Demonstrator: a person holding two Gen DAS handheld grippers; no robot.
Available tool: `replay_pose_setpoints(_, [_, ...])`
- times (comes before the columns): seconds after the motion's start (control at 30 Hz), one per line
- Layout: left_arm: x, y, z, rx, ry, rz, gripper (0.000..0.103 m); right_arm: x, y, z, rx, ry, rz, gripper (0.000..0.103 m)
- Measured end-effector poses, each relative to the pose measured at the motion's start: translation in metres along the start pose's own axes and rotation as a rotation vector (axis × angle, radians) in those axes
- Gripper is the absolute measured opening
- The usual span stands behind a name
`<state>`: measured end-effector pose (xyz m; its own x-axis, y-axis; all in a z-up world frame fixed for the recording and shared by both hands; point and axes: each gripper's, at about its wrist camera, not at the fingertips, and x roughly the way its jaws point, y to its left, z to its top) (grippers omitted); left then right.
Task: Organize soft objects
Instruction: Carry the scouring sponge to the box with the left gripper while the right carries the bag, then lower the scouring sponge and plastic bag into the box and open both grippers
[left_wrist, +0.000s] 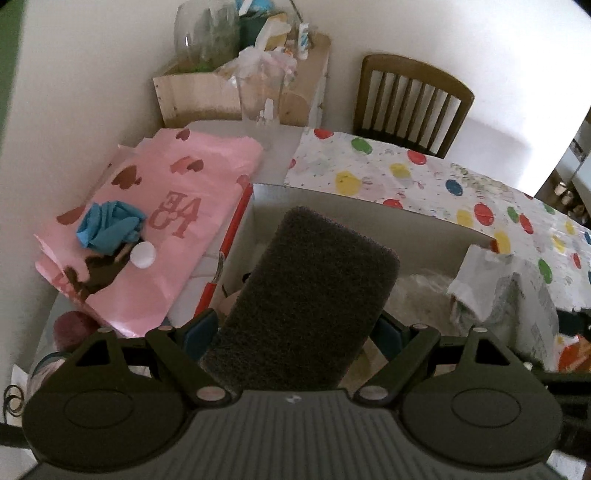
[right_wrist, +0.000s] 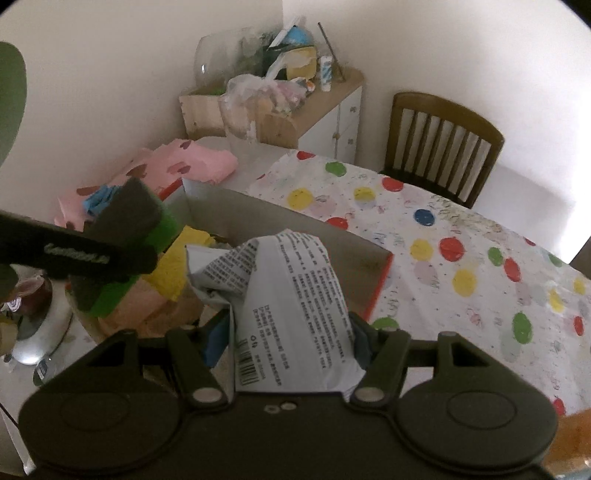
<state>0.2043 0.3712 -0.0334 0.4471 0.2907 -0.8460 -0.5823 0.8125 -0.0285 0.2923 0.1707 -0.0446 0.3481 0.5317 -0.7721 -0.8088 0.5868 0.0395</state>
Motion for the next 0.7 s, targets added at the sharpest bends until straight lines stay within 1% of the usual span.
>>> replay_pose_setpoints(0.2, [0.032, -0.001, 0.010, 0.001, 0.030, -0.012, 0.088, 0.024, 0.009, 0.003, -0.034, 0.041, -0.014, 0.065])
replay_pose_setpoints(0.37, [0.058, -0.002, 0.010, 0.015, 0.060, -0.007, 0.088, 0.038, 0.012, 0.000, -0.050, 0.067, -0.018, 0.065])
replay_pose_setpoints(0.43, [0.065, 0.000, 0.010, 0.012, 0.065, -0.019, 0.088, 0.042, 0.013, -0.001, -0.064, 0.067, -0.029, 0.065])
replay_pose_setpoints(0.53, [0.071, -0.002, 0.011, 0.038, 0.060, -0.015, 0.088, 0.047, 0.017, -0.002, -0.096, 0.069, -0.046, 0.065])
replay_pose_setpoints(0.6, [0.076, -0.002, 0.011, 0.042, 0.074, -0.025, 0.088, 0.050, 0.018, -0.003, -0.104, 0.075, -0.049, 0.065])
replay_pose_setpoints(0.7, [0.085, -0.003, 0.008, 0.039, 0.099, -0.023, 0.088, 0.051, 0.019, -0.002, -0.117, 0.077, -0.043, 0.069])
